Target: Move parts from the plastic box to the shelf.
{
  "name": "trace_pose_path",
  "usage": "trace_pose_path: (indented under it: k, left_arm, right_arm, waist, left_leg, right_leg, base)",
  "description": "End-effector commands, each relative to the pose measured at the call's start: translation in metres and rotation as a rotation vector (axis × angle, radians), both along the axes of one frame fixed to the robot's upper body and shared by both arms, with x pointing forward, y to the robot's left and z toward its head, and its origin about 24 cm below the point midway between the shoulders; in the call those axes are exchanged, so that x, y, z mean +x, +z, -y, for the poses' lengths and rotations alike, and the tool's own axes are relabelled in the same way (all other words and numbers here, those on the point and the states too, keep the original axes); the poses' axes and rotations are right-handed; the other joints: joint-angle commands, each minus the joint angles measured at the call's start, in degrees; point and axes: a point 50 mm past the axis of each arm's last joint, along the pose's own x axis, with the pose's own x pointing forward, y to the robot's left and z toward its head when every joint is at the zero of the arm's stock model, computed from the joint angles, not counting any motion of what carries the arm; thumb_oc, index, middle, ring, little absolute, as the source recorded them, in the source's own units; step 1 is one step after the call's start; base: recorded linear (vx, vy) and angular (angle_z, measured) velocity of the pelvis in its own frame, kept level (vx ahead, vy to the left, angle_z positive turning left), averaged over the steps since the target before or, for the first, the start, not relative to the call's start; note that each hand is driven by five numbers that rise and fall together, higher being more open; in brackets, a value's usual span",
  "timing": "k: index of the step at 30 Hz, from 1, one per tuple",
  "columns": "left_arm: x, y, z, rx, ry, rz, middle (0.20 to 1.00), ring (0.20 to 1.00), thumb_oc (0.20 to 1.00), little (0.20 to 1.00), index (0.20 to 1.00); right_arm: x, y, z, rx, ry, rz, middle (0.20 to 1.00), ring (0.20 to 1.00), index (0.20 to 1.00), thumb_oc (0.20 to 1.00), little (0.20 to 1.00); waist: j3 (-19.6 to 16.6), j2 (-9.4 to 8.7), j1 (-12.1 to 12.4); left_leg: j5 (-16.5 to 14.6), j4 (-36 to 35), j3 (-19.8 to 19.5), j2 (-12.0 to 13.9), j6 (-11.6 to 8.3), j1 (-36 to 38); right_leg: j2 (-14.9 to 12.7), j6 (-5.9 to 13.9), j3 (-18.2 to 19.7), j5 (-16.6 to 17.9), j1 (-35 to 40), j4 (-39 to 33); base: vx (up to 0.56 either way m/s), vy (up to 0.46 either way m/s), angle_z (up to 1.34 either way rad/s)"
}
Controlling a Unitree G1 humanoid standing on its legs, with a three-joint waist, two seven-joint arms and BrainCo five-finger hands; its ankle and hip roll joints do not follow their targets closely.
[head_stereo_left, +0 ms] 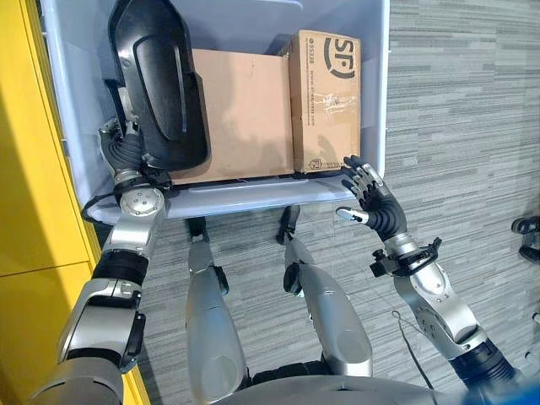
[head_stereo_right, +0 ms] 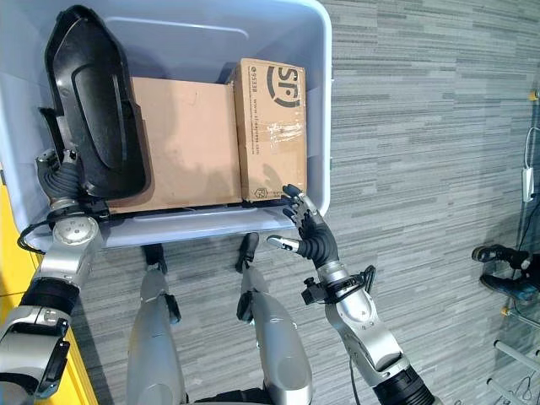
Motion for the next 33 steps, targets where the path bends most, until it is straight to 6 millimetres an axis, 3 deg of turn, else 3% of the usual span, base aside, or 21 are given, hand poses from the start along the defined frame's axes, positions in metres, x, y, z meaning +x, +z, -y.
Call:
trace_pose_path:
  k: [1, 11, 14, 25, 32, 33]
  left_arm:
    - [-0.02, 0.009, -0.012, 0.058, 0.031, 0.082, 0.2, 0.2, 0.2, 0.2, 0.2]
    - [-0.039, 0.009, -0.01, 0.115, 0.015, 0.111, 0.2, 0.2, 0.2, 0.2, 0.2]
    - [-0.044, 0.019, -0.008, 0.149, 0.001, 0.152, 0.2, 0.2, 0.2, 0.2, 0.2]
    - [-0.058, 0.043, 0.01, 0.223, -0.152, 0.265, 0.2, 0.2, 0.2, 0.2, 0.2]
    - [-0.079, 0.024, 0.025, 0.167, -0.342, 0.207, 0.2, 0.2, 0.2, 0.2, 0.2]
    - [-0.084, 0.015, 0.028, 0.135, -0.383, 0.171, 0.2, 0.2, 0.2, 0.2, 0.2]
  right_arm:
    - [-0.005, 0.006, 0.013, -0.002, -0.042, 0.042, 1.0, 1.0, 1.0, 1.0, 1.0]
    - [-0.003, 0.001, 0.018, -0.013, -0.052, 0.016, 1.0, 1.0, 1.0, 1.0, 1.0]
    - [-0.002, 0.001, 0.018, -0.022, -0.05, 0.015, 1.0, 1.0, 1.0, 1.0, 1.0]
    - [-0.001, -0.001, 0.019, -0.022, -0.036, 0.004, 1.0, 1.0, 1.0, 1.0, 1.0]
    - [-0.005, -0.011, 0.024, -0.056, -0.029, -0.04, 1.0, 1.0, 1.0, 1.0, 1.0]
    - [-0.006, -0.013, 0.026, -0.068, -0.035, -0.049, 1.0, 1.0, 1.0, 1.0, 1.0]
  waist:
    - [-3.62, -0.76, 2.14]
    - [-6.5, 1.9, 3.92]
    - [-7.38, 3.05, 4.47]
    - [-10.54, 6.09, 5.02]
    - [-12.35, 8.69, 5.57]
    - [-12.74, 9.55, 5.76]
  left_leg:
    - [-6.43, 3.58, -1.89, -0.34, -0.25, 3.0]
    - [-6.49, 2.01, -1.52, -0.97, -0.15, 7.76]
    - [-5.17, 1.37, -0.98, -1.65, 0.38, 8.96]
    - [-5.4, 0.24, -0.48, -2.2, 0.5, 14.05]
    - [-6.03, 0.65, -0.63, -1.59, 0.51, 18.41]
    - [-5.95, 0.57, -0.88, -1.09, 0.39, 19.83]
  right_leg:
    - [-5.75, 7.82, 2.9, -2.07, 4.16, 2.44]
    - [-6.5, 7.71, 2.87, -2.84, 7.69, 2.04]
    - [-7.35, 7.35, 2.55, -2.2, 8.44, 1.87]
    - [-8.2, 7.27, 2.41, -3.42, 12.11, 2.19]
    - [-8.34, 6.7, 2.23, -6.47, 15.59, 5.15]
    - [-8.1, 6.31, 1.84, -8.12, 16.57, 6.93]
  base:
    - [0.02, 0.013, -0.03]
    - [0.01, 0.006, -0.03]
    - [-0.05, 0.009, 0.03]
    - [0.0, -0.003, 0.01]
    - [0.01, -0.049, 0.01]
    - [0.0, -0.07, 0.03]
